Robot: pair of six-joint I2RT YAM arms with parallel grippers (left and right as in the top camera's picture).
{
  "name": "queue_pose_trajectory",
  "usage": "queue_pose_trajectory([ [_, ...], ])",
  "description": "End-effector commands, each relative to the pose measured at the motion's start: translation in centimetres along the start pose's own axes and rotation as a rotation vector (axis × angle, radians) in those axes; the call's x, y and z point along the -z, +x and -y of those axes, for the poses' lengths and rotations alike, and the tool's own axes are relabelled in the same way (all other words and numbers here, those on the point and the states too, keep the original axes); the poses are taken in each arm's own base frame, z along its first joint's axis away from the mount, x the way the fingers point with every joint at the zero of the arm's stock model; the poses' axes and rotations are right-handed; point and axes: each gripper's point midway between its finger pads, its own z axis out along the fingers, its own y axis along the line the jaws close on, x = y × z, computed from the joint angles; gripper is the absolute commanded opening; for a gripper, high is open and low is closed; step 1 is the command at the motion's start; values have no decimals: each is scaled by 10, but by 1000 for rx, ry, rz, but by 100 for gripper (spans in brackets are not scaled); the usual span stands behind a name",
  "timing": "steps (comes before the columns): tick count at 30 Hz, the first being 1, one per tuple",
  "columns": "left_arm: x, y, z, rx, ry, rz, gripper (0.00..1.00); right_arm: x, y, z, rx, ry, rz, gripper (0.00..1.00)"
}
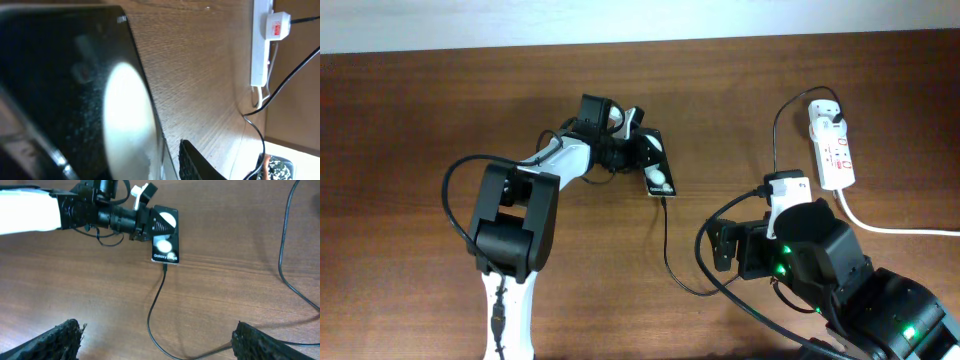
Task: Plug charger to phone and switch on socket
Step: 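Lower the plugged phone onto the table with the left gripper and release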
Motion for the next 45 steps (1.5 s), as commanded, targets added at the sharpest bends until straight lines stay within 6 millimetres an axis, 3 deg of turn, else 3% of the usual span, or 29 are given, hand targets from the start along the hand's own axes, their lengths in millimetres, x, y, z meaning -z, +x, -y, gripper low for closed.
queue_pose_trajectory([
  [1, -3, -4, -10, -14, -41, 14, 53, -3, -8, 4, -2, 35, 17, 99],
  [2, -3, -4, -11, -13, -43, 14, 60, -8, -7, 5, 0, 49, 7, 99],
  [3, -3, -4, -15, -7, -66, 16, 76, -12, -9, 3, 1, 49, 8, 99],
  [4, -2, -3, -22, 6, -103, 17, 86, -15, -12, 1, 0, 47, 11, 99],
  [5, -1, 1, -33, 28, -162, 12, 91, -21, -13, -1, 0, 50, 6, 99],
  [10, 3, 14, -52, -33, -263, -37, 96, -30, -11, 6, -46, 88, -17, 99],
  [15, 19, 22, -87, -23, -476, -54, 99, -30, -17, 44, -214, 198, -9, 99],
  [23, 18, 9, -83, -127, -463, -36, 99, -29, -24, 71, -298, 271, 15, 99],
  [26, 19, -6, -71, -212, -452, -19, 99, -28, -20, 81, -356, 307, 2, 99],
  [31, 21, -14, -66, -246, -449, -9, 99, -23, -13, 100, -394, 370, -17, 99],
  [33, 34, -29, -50, -257, -446, 22, 99, -19, -11, 114, -425, 415, -18, 99],
  [35, 58, -45, -28, -263, -458, 51, 99, -15, -12, 128, -464, 458, -8, 99],
  [39, 122, -58, 7, -280, -612, 117, 99, -12, -12, 152, -533, 525, -2, 96],
  [43, 192, -48, 44, -285, -718, 181, 99, -14, -3, 176, -594, 604, -49, 70],
  [44, 218, -41, 55, -286, -776, 207, 99, -15, 1, 183, -613, 630, -72, 58],
  [45, 232, -36, 60, -286, -805, 216, 99, -17, 4, 188, -625, 646, -88, 50],
])
